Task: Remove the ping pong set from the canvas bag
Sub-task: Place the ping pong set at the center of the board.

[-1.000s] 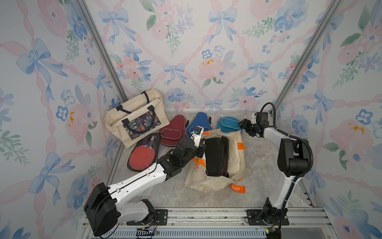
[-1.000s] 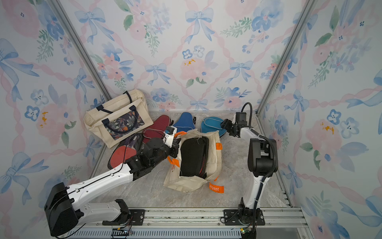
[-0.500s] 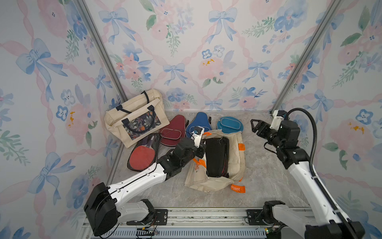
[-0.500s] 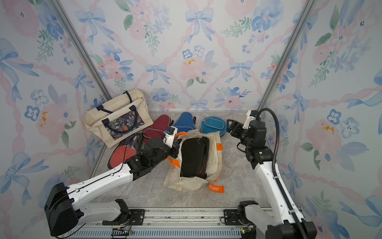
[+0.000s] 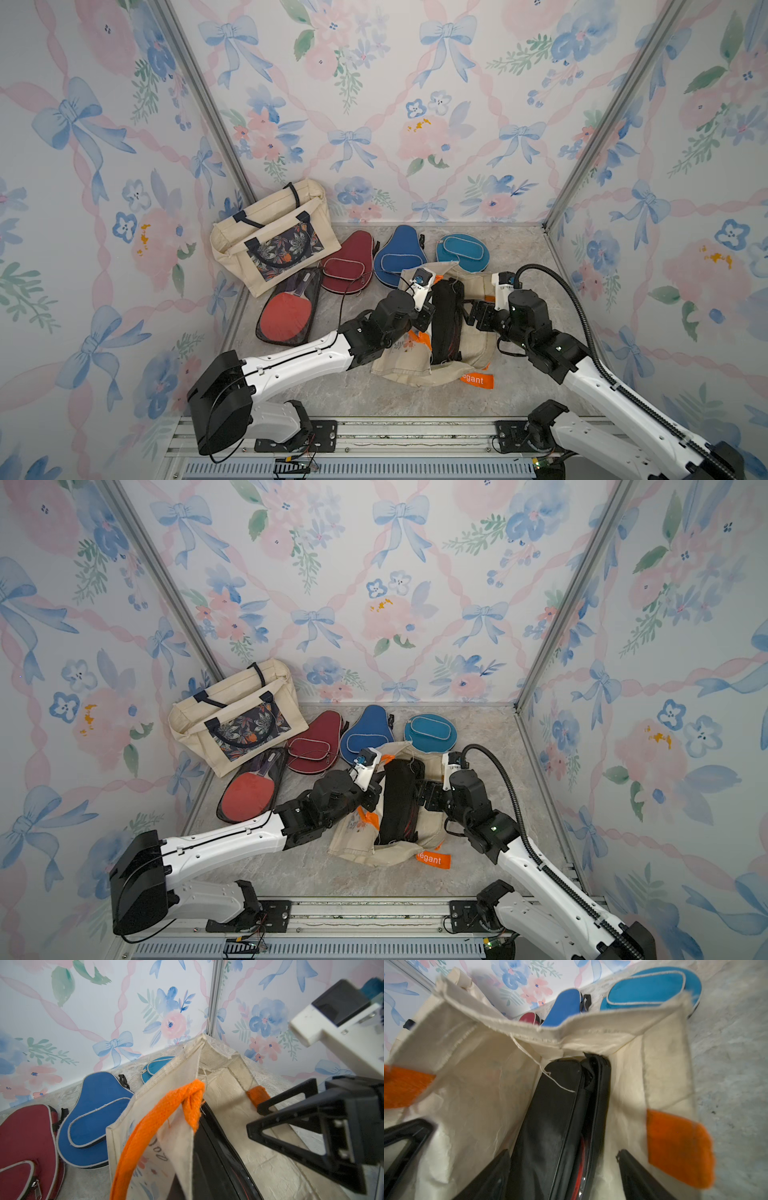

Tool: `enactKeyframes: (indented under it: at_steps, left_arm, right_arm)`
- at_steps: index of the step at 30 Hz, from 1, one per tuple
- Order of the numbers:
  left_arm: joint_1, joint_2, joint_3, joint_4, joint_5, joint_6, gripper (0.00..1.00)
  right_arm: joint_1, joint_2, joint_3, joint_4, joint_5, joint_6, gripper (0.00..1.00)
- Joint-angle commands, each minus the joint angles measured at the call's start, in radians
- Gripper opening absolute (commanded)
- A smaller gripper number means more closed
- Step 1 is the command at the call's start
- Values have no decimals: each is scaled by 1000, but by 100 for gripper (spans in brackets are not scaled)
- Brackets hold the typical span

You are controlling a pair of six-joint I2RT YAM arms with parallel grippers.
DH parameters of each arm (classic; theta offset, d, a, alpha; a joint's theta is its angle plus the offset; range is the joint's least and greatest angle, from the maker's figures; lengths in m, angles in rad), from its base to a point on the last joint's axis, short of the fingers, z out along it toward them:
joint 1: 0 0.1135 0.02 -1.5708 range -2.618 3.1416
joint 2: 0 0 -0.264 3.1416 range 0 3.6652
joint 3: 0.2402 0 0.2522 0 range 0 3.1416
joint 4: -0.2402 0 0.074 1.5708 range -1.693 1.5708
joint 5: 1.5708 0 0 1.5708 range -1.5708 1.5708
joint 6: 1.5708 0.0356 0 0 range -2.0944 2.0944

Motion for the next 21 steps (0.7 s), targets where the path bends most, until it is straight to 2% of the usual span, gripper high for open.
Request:
enactKeyframes:
  at_steps: [1,10,21]
  left_arm:
    - [2,16,-2,16,-26,16,0]
    - [3,27,9,17,39,-9,0]
    - [2,30,18,16,86,-34,0]
  right_arm:
    - [22,22,-23,35,0,67,80]
    - [25,172,0,147,-115,127,80]
    - [30,325,94,129,-138,124,79]
